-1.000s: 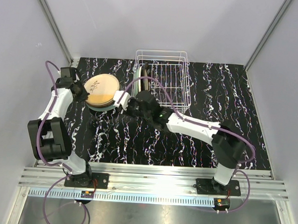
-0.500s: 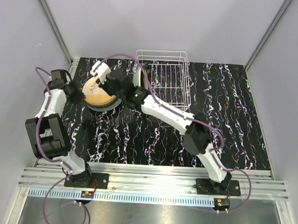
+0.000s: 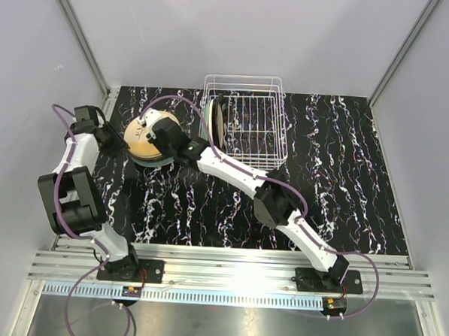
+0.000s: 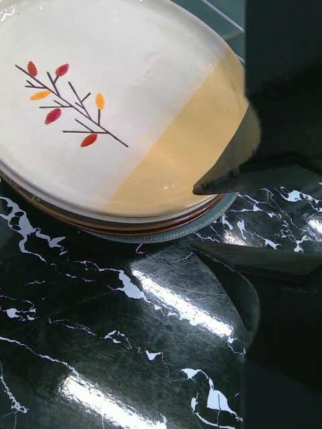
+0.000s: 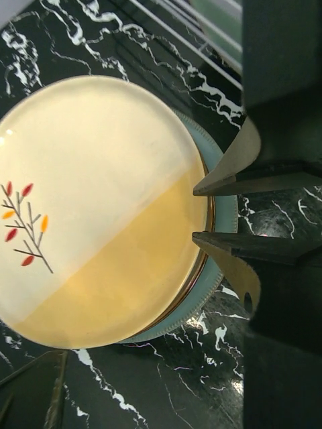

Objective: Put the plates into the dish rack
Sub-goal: Grab a plate with the left arm

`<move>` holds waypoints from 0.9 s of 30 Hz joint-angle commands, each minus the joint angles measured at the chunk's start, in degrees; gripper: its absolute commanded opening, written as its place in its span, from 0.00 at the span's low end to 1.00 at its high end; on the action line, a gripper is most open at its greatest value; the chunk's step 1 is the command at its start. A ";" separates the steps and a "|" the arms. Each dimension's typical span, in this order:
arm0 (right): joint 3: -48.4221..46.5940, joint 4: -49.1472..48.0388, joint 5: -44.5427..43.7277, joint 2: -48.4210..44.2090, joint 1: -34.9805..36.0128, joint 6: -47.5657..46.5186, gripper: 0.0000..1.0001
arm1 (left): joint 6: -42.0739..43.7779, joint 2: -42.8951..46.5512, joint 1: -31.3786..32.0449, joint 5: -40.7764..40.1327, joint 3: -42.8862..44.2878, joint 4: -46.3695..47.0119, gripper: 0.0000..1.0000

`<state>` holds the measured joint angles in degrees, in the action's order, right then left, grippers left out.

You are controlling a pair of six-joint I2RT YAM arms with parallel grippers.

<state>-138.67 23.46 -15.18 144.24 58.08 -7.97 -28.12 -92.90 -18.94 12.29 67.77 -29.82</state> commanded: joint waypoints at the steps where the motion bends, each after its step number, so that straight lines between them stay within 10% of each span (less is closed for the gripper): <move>1: -4.41 -0.44 1.99 1.56 0.10 1.46 0.35 | -0.45 0.35 -0.31 2.55 0.44 2.66 0.38; 27: -3.54 1.32 13.77 5.70 0.10 2.96 0.35 | -0.71 0.00 -0.31 4.76 0.96 2.93 0.39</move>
<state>-142.15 23.40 -5.65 149.23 57.95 -6.07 -28.58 -93.14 -18.98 15.88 67.77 -28.73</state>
